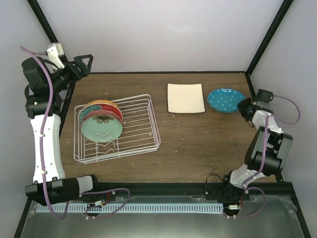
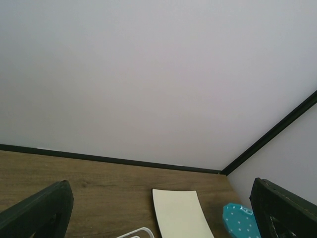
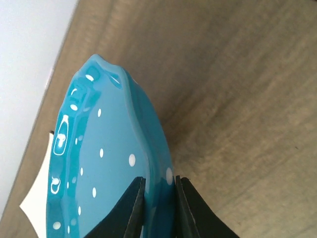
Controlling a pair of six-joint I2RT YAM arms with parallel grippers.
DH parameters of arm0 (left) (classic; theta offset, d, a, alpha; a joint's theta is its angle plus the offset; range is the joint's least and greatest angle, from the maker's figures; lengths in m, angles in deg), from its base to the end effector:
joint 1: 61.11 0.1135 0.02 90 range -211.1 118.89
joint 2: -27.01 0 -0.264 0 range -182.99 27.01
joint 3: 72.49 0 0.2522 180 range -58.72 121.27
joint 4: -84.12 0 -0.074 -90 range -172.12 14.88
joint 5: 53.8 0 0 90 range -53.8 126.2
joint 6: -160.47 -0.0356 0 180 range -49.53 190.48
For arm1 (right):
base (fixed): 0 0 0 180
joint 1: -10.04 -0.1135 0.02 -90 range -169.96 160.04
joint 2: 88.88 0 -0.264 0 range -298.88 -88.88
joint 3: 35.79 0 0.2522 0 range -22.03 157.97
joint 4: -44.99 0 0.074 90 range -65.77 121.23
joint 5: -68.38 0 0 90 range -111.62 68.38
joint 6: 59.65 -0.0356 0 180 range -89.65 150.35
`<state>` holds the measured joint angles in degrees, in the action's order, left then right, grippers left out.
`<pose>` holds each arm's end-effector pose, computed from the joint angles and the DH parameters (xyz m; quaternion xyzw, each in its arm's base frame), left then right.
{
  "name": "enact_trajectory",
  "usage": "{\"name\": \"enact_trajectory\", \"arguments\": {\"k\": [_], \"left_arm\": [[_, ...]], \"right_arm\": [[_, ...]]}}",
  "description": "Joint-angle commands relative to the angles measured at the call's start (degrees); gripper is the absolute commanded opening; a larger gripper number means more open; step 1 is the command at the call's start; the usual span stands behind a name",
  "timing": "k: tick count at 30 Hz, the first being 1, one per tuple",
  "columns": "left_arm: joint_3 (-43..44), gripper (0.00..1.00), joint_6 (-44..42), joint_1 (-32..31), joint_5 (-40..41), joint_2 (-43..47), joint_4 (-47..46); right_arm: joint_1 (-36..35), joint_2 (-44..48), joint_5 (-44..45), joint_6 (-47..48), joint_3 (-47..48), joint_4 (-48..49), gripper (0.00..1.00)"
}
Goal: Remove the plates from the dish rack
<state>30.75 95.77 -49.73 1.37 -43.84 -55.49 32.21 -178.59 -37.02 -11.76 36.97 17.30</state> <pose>0.2477 0.0291 0.4836 -0.0402 0.7453 -0.3001 0.5940 0.3156 -0.1184 0.2279 0.4427 0.8017 0.1879 0.3549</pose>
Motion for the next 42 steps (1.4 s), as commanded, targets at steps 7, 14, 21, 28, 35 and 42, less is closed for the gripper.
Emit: {"name": "enact_trajectory", "arguments": {"k": [7,14,21,28,35,42], "left_arm": [[-1.0,1.0,-0.8,0.3,-0.2,1.4,-0.4],[-1.2,1.0,-0.8,0.3,-0.3,1.4,-0.5],[-1.7,1.0,-1.0,0.3,-0.4,1.8,-0.4],[-2.2,1.0,-1.0,0.3,-0.6,2.4,-0.4],[-2.4,1.0,-0.6,0.2,-0.9,2.6,-0.6],[-2.5,1.0,0.4,0.2,-1.7,2.1,-1.3]], "right_arm": [[3.3,-1.0,-0.3,-0.5,-3.8,5.2,0.01],[4.8,-3.7,-0.4,-0.1,-3.5,2.5,0.06],[5.5,-6.5,-0.3,0.9,-1.7,-2.1,0.35],[5.6,-7.5,3.6,3.6,1.0,-8.1,0.44],[5.6,-2.8,10.4,7.1,5.9,-12.6,0.5],[-1.3,4.6,3.2,10.1,15.1,-6.9,0.52]]}}
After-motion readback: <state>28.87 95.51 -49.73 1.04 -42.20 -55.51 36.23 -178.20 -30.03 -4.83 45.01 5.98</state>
